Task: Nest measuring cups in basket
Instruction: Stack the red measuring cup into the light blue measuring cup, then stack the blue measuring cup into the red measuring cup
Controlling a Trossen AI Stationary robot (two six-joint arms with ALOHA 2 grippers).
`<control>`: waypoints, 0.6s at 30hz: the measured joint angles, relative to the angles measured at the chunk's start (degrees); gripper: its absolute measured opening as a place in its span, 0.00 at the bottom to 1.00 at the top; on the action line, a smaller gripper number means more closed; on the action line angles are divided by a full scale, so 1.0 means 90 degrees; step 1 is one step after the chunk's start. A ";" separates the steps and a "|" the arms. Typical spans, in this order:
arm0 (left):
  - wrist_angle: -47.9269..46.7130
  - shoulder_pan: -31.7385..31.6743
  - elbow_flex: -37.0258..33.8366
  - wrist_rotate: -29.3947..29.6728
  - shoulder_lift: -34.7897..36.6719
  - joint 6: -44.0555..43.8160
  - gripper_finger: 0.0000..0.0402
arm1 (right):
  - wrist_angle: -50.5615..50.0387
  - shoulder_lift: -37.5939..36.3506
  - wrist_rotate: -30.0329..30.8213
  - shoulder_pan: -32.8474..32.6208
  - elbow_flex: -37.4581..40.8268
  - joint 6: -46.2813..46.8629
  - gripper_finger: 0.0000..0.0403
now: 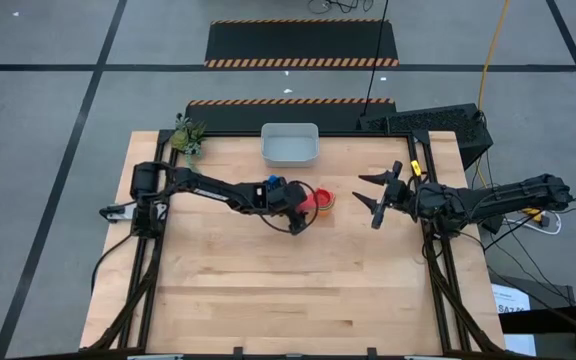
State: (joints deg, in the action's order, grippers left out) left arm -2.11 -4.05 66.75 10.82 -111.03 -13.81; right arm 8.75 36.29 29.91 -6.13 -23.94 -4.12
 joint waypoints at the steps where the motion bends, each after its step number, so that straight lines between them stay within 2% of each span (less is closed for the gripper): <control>1: -0.0077 0.0007 -0.0001 -0.0039 0.0035 0.0001 0.76 | -0.0002 0.0000 0.0000 0.0000 0.0000 0.0002 0.56; 5: -0.0627 0.0048 -0.0003 -0.0086 0.0325 -0.0001 0.86 | -0.0009 -0.0002 0.0002 0.0000 0.0000 0.0025 0.56; 8: -0.1133 0.0089 -0.0003 0.0148 0.0714 0.0017 0.87 | -0.0053 -0.0002 0.0001 0.0000 0.0000 0.0045 0.56; 13: -0.2232 0.0200 0.0000 0.1042 0.1368 0.0436 0.81 | -0.0056 -0.0002 0.0000 0.0000 0.0000 0.0046 0.56; 18: -0.3206 0.0394 -0.0011 0.1897 0.1490 0.1595 0.71 | -0.0110 0.0002 0.0000 0.0000 0.0000 0.0111 0.56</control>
State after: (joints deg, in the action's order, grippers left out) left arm -30.97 -0.50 66.65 27.89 -97.62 0.55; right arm 7.76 36.32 29.91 -6.13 -23.94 -3.12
